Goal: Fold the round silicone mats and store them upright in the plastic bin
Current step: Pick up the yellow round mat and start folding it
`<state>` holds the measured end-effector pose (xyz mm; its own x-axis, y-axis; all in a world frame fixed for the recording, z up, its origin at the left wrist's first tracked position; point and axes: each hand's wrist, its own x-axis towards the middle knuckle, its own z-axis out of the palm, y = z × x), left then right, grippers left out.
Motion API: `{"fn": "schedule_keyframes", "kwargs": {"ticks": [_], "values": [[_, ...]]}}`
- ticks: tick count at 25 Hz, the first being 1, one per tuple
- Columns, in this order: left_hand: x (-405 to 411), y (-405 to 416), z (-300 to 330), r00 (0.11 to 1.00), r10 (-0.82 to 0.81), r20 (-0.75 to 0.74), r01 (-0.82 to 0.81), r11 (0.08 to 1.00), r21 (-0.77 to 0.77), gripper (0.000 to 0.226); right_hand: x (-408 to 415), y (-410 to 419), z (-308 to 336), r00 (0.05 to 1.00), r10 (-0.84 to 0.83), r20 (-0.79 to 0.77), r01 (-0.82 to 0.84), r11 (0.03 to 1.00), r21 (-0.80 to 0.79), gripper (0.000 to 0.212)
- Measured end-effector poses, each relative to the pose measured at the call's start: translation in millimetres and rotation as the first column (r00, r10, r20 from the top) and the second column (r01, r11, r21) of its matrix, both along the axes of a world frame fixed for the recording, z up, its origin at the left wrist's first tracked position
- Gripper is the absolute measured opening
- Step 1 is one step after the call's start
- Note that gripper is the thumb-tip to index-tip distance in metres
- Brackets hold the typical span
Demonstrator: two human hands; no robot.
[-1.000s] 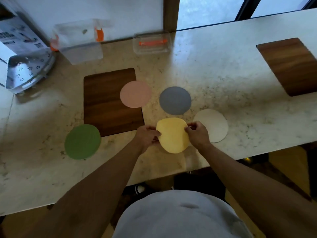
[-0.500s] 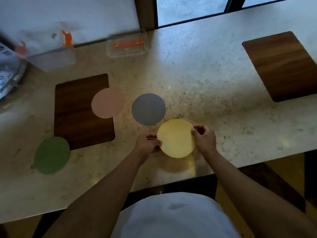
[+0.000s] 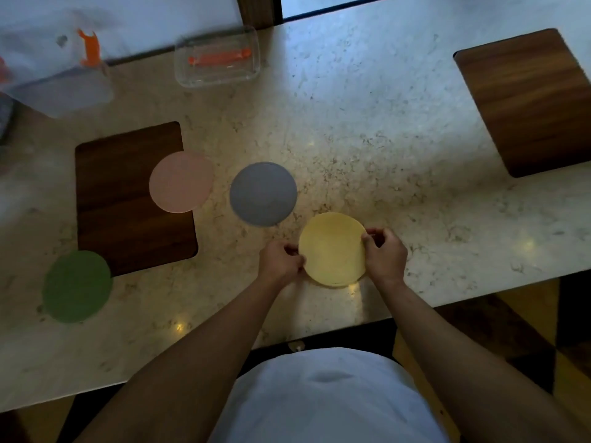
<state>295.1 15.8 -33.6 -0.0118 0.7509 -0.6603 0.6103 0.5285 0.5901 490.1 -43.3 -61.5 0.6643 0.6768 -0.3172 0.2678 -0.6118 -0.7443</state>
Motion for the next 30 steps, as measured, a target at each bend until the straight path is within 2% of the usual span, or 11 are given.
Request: {"fn": "schedule_keyframes", "kwargs": {"ticks": [4,7,14,25,28,30], "values": [[4.2,-3.2,1.1,0.995,-0.030,-0.098,0.038,0.995,0.088,0.016,-0.9,2.7,-1.2,0.999,-0.020,0.044,0.020,1.000,0.000,0.013],[10.4,-4.7,1.0,0.987,0.011,-0.159,0.013,0.989,0.148,0.015,-1.8,5.1,-0.9,0.998,-0.011,0.068,0.012,1.000,-0.010,0.016],[21.4,-9.0,1.6,0.963,-0.006,-0.271,0.056,0.982,0.179,0.013,-3.6,7.7,3.5,0.996,-0.005,0.084,0.009,0.999,-0.046,0.016],[20.6,-6.9,2.7,0.957,-0.006,-0.291,0.058,0.984,0.168,0.017,-9.5,-1.2,8.3,0.971,0.046,0.233,-0.015,0.991,-0.134,0.021],[21.3,-7.6,4.8,0.954,-0.013,-0.299,0.062,0.986,0.155,0.028,-10.9,1.9,10.9,0.974,0.057,0.221,-0.012,0.980,-0.197,0.023],[21.7,-5.5,4.3,0.960,-0.013,-0.280,0.048,0.992,0.118,0.021,-10.5,4.0,12.4,0.979,0.065,0.194,-0.021,0.975,-0.223,0.023]]}}
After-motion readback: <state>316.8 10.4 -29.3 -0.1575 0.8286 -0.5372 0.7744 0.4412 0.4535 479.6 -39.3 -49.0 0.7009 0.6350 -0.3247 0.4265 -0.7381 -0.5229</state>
